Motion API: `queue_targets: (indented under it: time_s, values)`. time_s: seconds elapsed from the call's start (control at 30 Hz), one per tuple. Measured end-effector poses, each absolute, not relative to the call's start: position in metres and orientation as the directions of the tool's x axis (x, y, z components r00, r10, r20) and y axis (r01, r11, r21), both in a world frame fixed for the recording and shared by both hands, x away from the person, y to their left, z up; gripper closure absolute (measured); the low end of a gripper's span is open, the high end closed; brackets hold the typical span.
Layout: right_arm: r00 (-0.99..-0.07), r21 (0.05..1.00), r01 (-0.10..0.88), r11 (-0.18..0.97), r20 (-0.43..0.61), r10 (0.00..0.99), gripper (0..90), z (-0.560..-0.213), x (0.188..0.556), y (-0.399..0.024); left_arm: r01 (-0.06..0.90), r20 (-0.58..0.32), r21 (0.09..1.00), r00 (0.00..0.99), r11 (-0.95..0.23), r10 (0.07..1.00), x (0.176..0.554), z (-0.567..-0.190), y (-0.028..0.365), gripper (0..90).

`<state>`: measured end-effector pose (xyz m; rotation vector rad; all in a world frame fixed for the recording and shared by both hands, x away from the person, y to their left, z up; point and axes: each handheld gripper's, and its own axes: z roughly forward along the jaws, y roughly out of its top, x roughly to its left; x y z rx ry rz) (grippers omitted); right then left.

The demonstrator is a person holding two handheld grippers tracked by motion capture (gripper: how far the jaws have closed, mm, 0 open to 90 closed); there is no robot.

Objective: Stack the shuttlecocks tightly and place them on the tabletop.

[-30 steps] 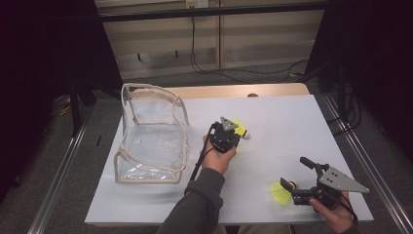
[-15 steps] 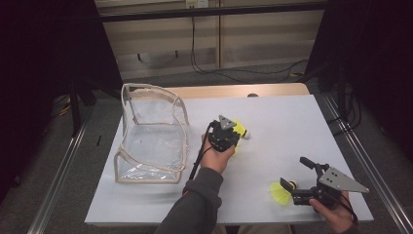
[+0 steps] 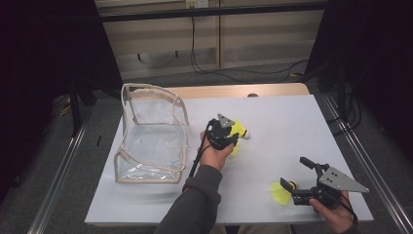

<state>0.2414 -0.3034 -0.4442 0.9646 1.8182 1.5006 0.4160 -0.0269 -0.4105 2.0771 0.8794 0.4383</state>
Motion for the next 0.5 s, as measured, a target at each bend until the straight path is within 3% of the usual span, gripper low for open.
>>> queue_targets:
  time_s: [0.23, 0.5]
  values:
    - [-0.569, 0.981, 0.166, 0.103, 0.01, 0.822, 2.0, -0.445, 0.241, -0.304, 0.444, 0.04, 0.763, 0.693, -0.469, 0.72, 0.419, -0.422, -0.028, 66.1]
    - [-0.57, 0.981, 0.168, 0.103, 0.011, 0.822, 2.0, -0.445, 0.242, -0.304, 0.461, 0.027, 0.781, 0.648, -0.42, 0.761, 0.422, -0.419, -0.022, 81.1]
